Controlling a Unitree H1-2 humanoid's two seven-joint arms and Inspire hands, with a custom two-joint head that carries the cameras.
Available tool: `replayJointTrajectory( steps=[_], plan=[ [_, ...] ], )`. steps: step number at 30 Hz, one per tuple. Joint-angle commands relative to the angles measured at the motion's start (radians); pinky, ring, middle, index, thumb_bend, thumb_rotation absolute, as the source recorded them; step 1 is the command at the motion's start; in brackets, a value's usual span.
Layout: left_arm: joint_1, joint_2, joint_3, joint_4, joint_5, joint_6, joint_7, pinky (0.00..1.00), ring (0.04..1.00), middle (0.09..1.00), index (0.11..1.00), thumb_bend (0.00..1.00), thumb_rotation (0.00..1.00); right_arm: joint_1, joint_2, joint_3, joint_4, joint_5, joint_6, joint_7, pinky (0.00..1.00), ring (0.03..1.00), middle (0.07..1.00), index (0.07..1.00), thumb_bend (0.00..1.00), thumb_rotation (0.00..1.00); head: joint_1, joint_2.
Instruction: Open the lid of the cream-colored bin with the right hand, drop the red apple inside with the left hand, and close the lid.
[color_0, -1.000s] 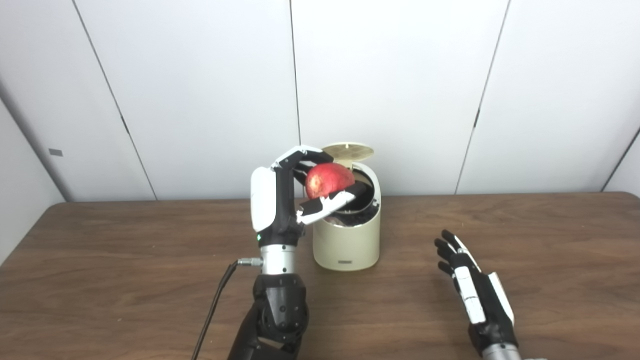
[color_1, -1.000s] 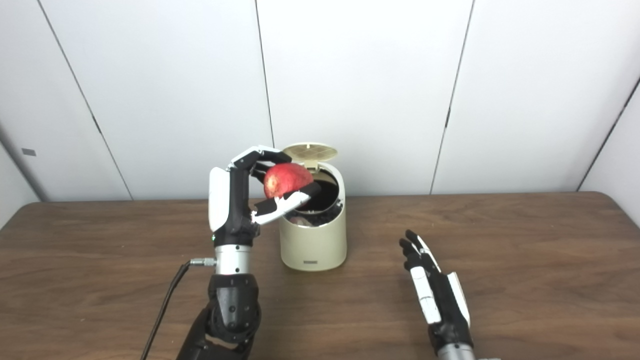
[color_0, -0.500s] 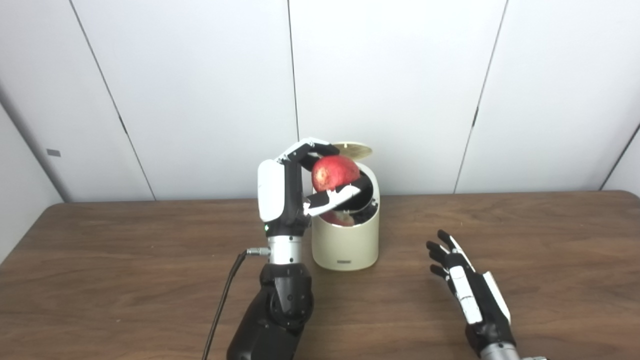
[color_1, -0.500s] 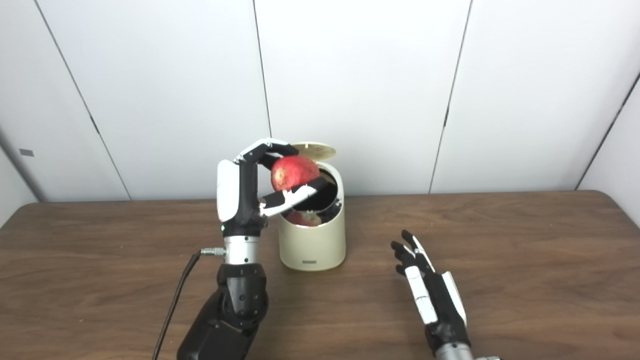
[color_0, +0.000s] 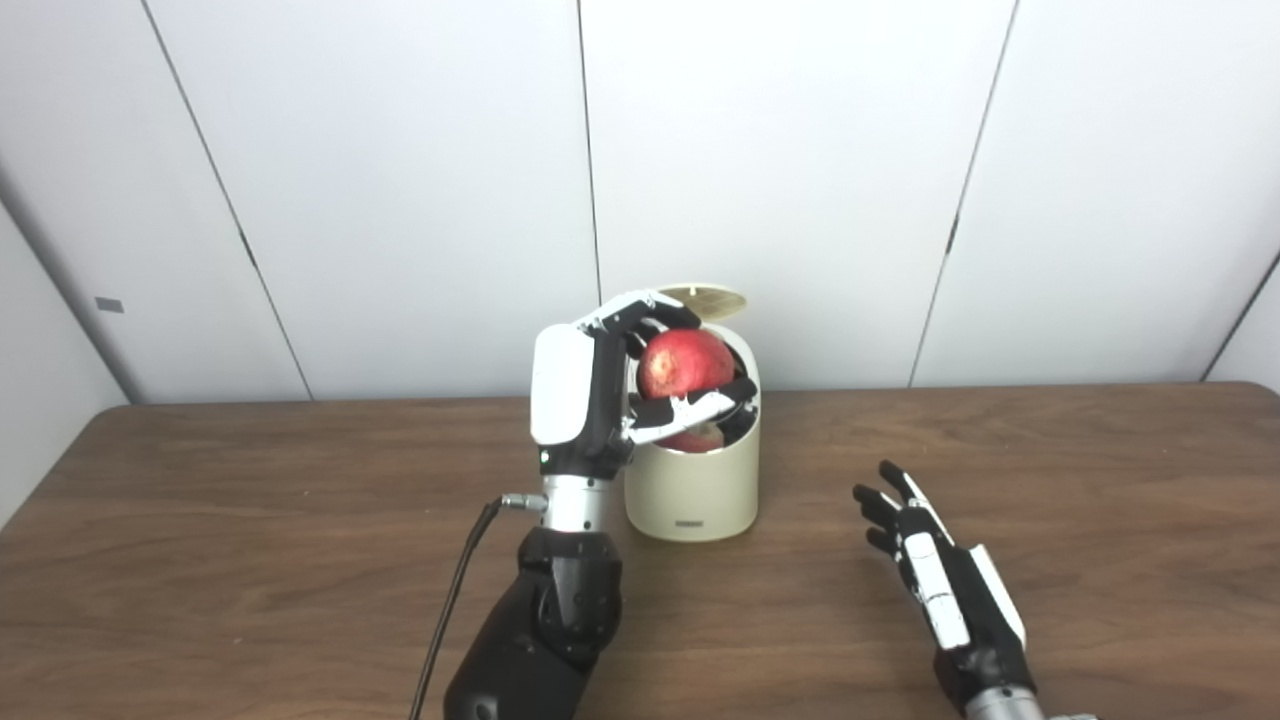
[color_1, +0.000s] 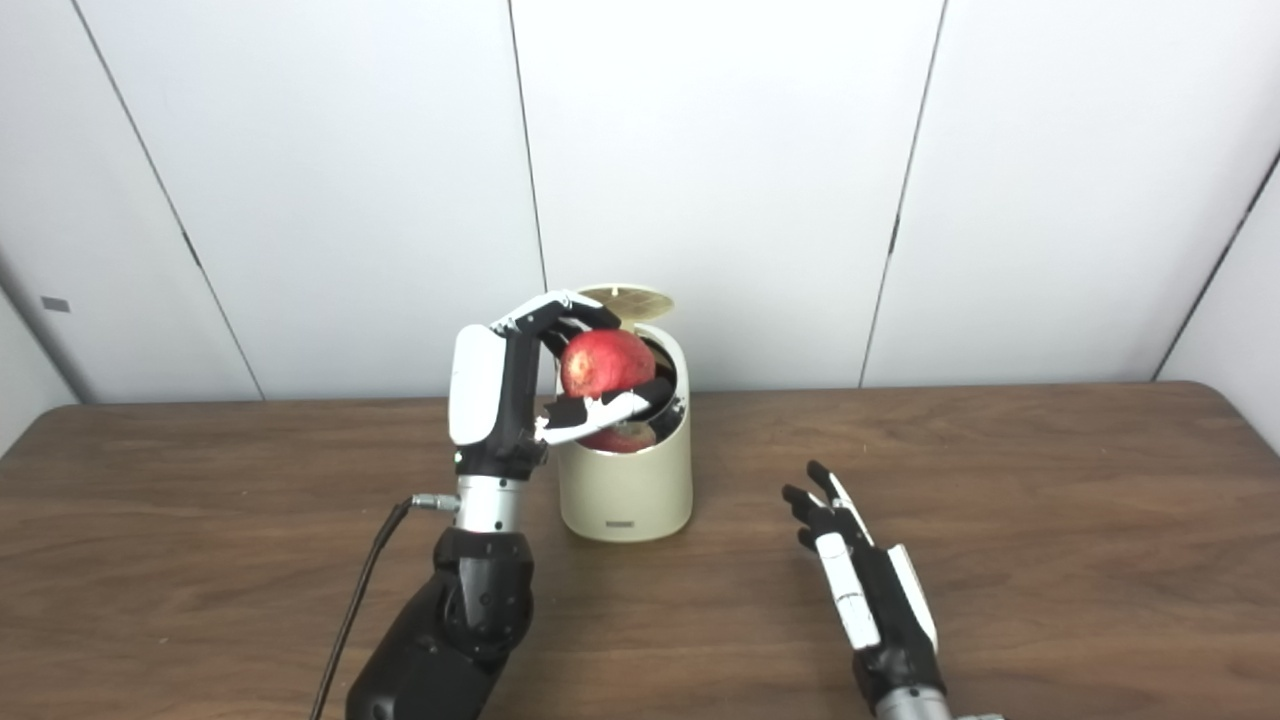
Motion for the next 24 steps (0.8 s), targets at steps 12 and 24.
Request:
replayJointTrajectory(
  steps=[12,24],
  plan=[
    [-0.100,0.048,-0.028,0.088,0.082,-0.067,0.099,0.44,0.503,0.512,0.463,0.48,0.00,-0.024,0.006,-0.004,-0.055,-0.008,-0.004,-0.008,0.87,0.871,0.828,0.949,0.56,1.00,-0.001,-0.001],
    [-0.139,0.060,-0.067,0.195,0.107,-0.057,0.149,0.44,0.500,0.511,0.459,0.48,0.00,-0.023,0.006,0.003,-0.063,-0.011,-0.011,-0.005,0.83,0.837,0.778,0.929,0.55,1.00,0.004,-0.001]
  ],
)
